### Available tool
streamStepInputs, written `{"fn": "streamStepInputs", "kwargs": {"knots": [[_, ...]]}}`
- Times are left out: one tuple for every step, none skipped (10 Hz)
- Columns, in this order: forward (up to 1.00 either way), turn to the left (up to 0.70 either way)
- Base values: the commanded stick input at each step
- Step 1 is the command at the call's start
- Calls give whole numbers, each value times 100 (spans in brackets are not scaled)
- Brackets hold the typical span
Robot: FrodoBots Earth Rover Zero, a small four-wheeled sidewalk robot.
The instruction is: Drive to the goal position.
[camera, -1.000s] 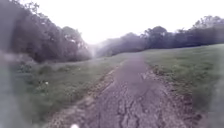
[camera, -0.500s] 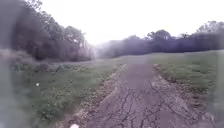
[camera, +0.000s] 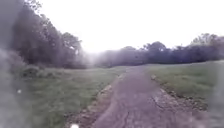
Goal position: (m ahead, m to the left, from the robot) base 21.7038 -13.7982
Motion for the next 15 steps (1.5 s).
{"fn": "streamStepInputs", "kwargs": {"knots": [[85,0],[85,0],[85,-9],[85,-34],[85,-34],[85,-21],[85,-6],[85,-2],[85,0],[85,0],[85,0],[85,0],[85,0],[85,0],[85,0]]}}
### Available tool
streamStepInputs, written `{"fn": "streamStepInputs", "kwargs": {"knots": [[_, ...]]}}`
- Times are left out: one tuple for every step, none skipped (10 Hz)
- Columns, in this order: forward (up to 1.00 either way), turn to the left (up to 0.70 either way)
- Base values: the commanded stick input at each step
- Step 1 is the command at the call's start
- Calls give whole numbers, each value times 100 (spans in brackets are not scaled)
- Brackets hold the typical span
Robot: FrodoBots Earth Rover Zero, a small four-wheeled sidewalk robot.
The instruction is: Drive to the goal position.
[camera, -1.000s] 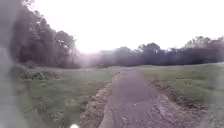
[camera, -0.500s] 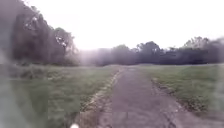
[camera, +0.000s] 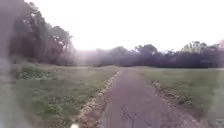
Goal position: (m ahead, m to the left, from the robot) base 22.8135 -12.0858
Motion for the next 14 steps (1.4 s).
{"fn": "streamStepInputs", "kwargs": {"knots": [[85,0],[85,0],[85,-7],[85,-24],[85,-34],[85,-34],[85,-34],[85,0],[85,0],[85,0],[85,0],[85,0],[85,0],[85,0]]}}
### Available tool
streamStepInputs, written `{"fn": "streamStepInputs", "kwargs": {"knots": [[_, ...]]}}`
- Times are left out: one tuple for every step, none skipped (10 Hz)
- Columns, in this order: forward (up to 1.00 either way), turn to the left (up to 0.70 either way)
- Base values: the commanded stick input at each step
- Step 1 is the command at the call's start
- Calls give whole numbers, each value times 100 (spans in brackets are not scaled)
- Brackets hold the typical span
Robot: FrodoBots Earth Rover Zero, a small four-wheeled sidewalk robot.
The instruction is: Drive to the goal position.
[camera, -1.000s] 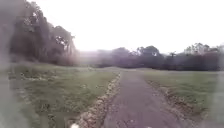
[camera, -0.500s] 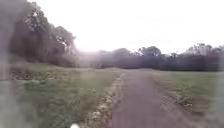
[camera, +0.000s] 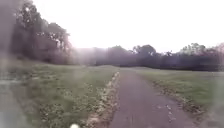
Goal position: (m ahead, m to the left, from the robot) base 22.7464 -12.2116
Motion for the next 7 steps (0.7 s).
{"fn": "streamStepInputs", "kwargs": {"knots": [[85,0],[85,0],[85,0],[85,0],[85,0],[85,-1],[85,-7]]}}
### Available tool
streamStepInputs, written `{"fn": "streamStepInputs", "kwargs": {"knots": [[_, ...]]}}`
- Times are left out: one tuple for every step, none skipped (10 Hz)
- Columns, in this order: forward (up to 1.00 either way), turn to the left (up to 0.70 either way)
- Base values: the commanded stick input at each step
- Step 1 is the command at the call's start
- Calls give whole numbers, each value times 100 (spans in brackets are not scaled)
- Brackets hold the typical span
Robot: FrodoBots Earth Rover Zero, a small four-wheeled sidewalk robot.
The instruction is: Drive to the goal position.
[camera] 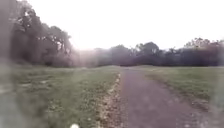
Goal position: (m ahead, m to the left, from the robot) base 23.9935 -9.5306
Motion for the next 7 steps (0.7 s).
{"fn": "streamStepInputs", "kwargs": {"knots": [[85,-20],[85,-34],[85,-34],[85,-34],[85,-34],[85,-34],[85,-29]]}}
